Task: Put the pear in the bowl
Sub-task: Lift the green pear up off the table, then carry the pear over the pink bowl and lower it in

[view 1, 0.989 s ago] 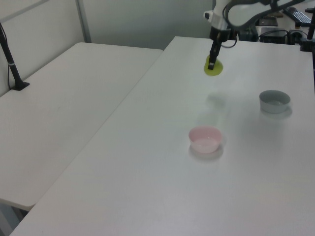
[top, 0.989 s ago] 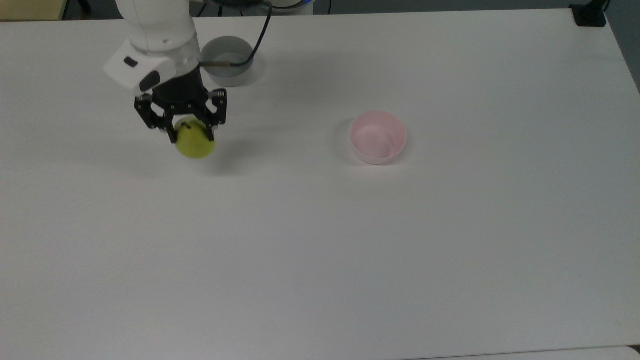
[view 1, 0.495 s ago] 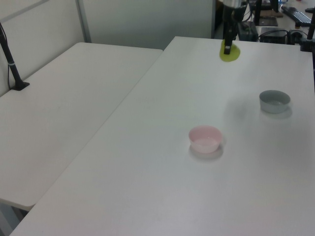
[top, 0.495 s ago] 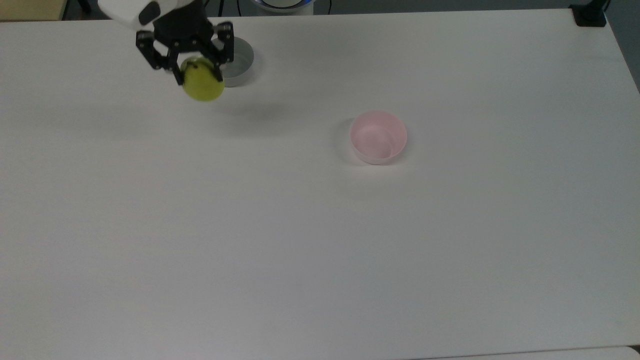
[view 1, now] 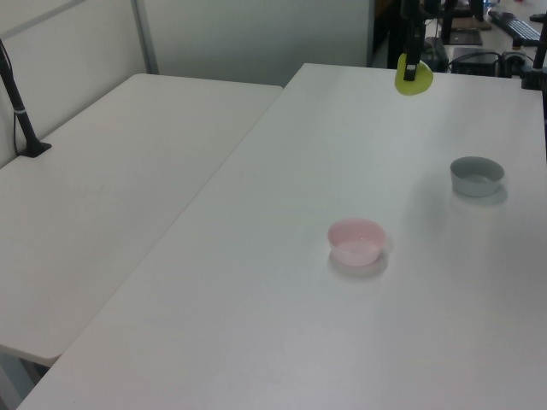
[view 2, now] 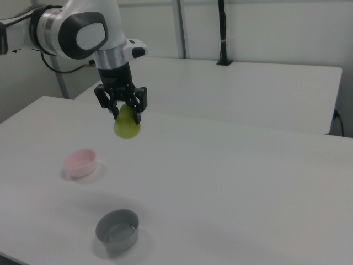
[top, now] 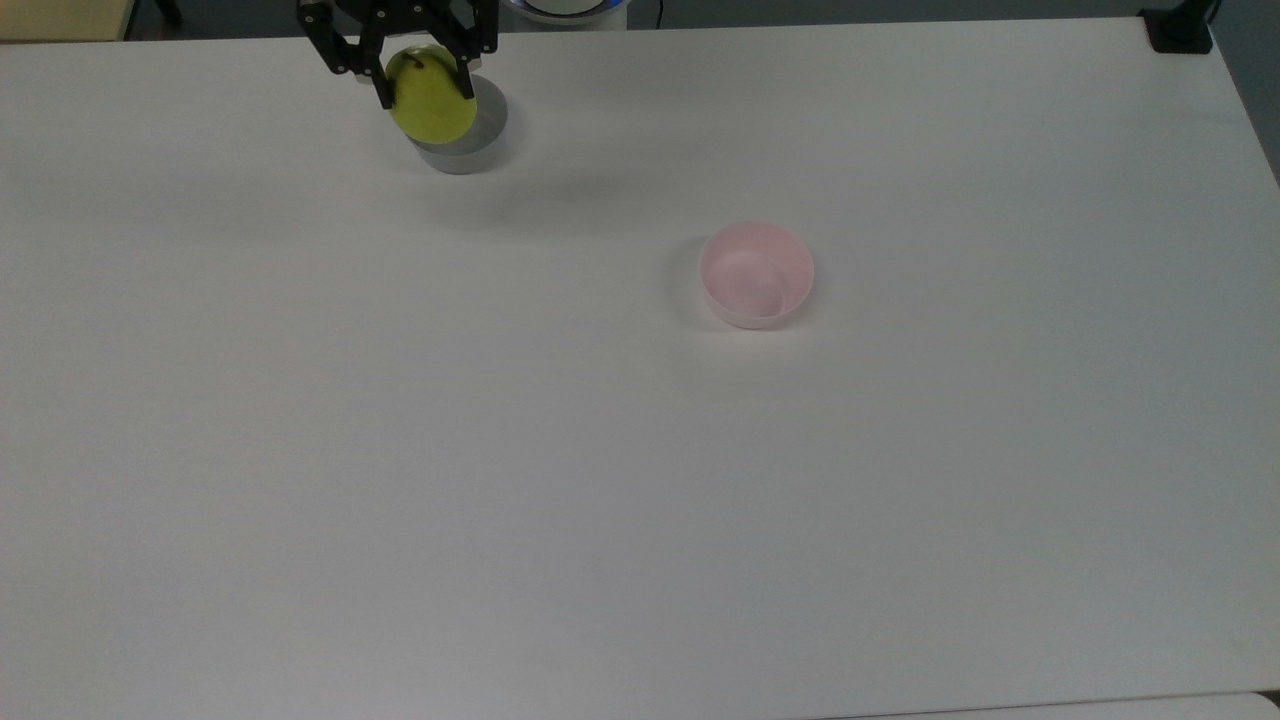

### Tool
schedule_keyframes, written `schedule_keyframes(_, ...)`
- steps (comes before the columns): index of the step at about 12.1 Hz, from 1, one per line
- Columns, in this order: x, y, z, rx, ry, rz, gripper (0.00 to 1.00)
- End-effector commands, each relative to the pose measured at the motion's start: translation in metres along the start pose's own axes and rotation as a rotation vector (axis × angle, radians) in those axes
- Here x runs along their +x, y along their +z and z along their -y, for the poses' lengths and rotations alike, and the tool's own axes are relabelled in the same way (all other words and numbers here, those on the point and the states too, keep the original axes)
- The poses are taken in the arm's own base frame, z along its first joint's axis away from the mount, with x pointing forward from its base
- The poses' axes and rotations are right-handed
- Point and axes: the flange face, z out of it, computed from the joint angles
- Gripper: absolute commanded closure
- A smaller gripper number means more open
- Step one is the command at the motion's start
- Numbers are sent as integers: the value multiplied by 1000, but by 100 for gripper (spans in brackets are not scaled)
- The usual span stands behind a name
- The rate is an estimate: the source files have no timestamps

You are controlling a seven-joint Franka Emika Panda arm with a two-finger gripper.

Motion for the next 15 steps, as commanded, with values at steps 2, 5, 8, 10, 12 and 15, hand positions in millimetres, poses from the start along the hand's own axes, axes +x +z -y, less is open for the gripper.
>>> schedule_keyframes(2,9,-6,45,5,97,-37,100)
schedule_keyframes(5,24,-1,75,36,124,-79,100)
schedule_keyframes(8,31,15,107,50,106,-95,100)
schedule_keyframes(10,34,34,137,55,84,-117,100)
schedule_keyframes(12,35,62,176,61,36,-133,100)
schedule_keyframes(15,47,94,202,63,44,-138,100)
